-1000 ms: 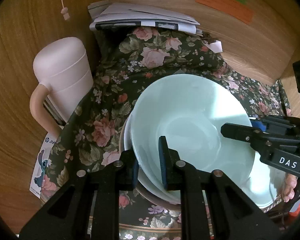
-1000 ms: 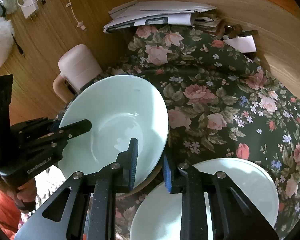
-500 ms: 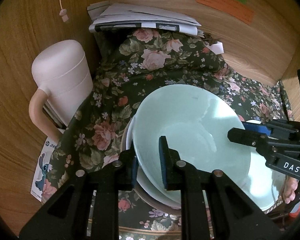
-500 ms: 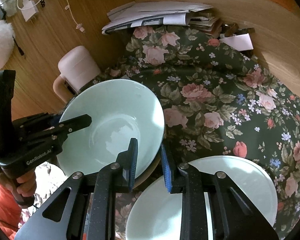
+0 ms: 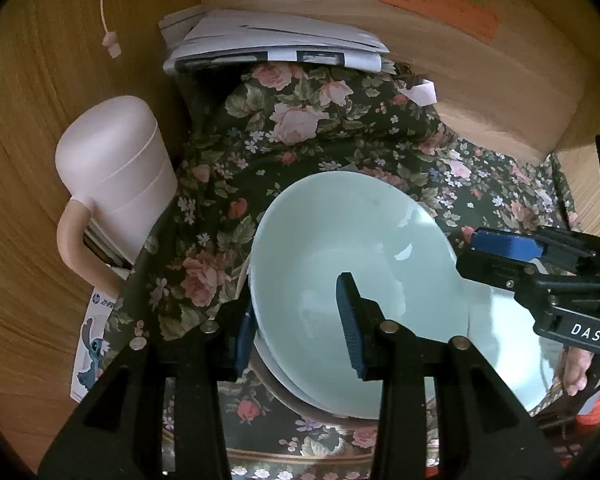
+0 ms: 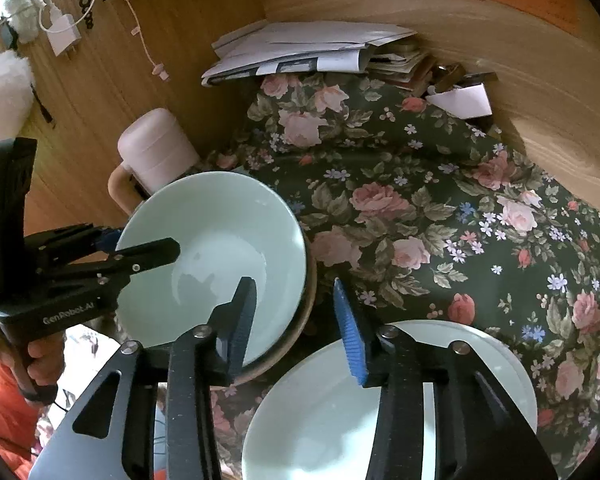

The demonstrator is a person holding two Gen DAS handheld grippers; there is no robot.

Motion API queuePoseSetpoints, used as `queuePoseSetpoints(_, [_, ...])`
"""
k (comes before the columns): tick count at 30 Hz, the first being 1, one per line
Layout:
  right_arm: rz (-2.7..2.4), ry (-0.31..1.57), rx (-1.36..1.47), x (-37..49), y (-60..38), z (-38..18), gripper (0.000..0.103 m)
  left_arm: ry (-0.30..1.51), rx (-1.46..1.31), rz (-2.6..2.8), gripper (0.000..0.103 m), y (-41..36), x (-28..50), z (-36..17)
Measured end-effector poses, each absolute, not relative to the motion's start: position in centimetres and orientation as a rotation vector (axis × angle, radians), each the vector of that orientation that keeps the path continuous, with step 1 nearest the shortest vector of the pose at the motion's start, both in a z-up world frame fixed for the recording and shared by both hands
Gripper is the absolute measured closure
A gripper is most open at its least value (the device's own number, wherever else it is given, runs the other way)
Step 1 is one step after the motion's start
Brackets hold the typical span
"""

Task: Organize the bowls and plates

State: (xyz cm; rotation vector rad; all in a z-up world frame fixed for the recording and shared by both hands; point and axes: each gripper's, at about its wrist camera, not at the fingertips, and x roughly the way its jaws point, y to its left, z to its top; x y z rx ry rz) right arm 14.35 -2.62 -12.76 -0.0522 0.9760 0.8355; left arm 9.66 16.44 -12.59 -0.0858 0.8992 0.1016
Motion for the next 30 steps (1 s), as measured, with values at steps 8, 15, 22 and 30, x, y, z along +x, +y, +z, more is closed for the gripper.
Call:
queuePoseSetpoints(8, [0.839, 1.010, -0.063, 14.6, -2.2, -13.5, 0.064, 0.811, -0.024, 0.166, 0.038, 17.1, 8.6, -10.7])
queuePoseSetpoints(15, [0.837, 1.052, -0.096, 14.7, -1.3, -14.8, 0.064, 0.891, -0.115, 0.166, 0.038, 18.9, 7.8, -13.2])
queuePoseSetpoints(22, [0.850, 1.112, -0.111, 15.0, -0.2, -16.1, 0.064, 0.916, -0.184, 0.114, 0.038, 19.2, 7.1, -14.8])
queuePoseSetpoints(30, [0.871, 1.156, -0.137, 15.5, 1.9, -17.5, 0.064, 0.944, -0.226, 0.047, 0.045, 18.5, 7.9, -16.1])
